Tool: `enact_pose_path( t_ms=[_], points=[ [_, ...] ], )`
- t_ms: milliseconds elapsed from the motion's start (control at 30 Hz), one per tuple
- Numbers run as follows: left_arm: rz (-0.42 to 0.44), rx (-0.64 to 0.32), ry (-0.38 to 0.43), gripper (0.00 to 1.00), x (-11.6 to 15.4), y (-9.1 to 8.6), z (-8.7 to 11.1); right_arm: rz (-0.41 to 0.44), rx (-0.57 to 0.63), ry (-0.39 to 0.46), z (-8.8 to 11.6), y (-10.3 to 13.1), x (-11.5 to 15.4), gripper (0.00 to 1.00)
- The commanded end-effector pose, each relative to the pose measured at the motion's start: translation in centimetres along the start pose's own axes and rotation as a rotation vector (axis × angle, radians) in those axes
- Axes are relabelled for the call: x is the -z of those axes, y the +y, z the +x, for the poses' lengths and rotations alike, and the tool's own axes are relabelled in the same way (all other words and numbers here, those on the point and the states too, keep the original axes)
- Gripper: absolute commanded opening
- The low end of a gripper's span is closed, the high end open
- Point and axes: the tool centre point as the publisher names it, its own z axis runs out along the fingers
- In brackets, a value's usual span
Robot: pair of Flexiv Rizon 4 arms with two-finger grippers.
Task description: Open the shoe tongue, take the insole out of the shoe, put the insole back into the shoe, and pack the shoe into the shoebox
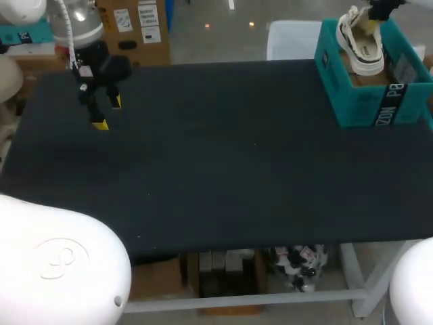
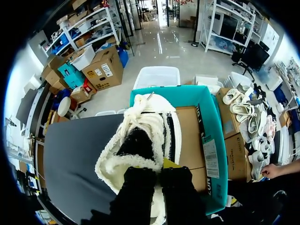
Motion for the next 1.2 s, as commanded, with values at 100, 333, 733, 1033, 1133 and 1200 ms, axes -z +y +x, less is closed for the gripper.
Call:
enact_pose_path(
  t_ms=[100,333,733,1033,1133,1200],
  points=[
    [-0.001,0.001,0.003,1.0,0.0,0.0,-0.1,0.03,0.012,0.018,-1.8,0.8,-2.5,0.0],
    [-0.001,0.001,0.003,1.0,0.0,0.0,-0.1,0.03,-0.003,0.056,-3.3,0.2,-4.8,0.0],
    [-0.001,0.001,0.003,1.0,0.0,0.0,-0.1,0.093,0.0,0.034,-3.3,-2.2,-8.3,0.2],
    [-0.001,0.001,0.003,1.0,0.0,0.0,-0.1,0.11,-0.054,0.013,-3.2,-2.5,-7.4,1.0],
    [-0.001,0.001,0.003,1.0,0.0,0.0,-0.1,0.098,-0.034,-0.028,-2.3,-2.1,-5.6,1.0],
    [-0.001,0.001,0.003,1.0,0.0,0.0,-0.1,0.09,-0.026,-0.061,-1.7,-1.9,-4.1,1.0]
  ],
)
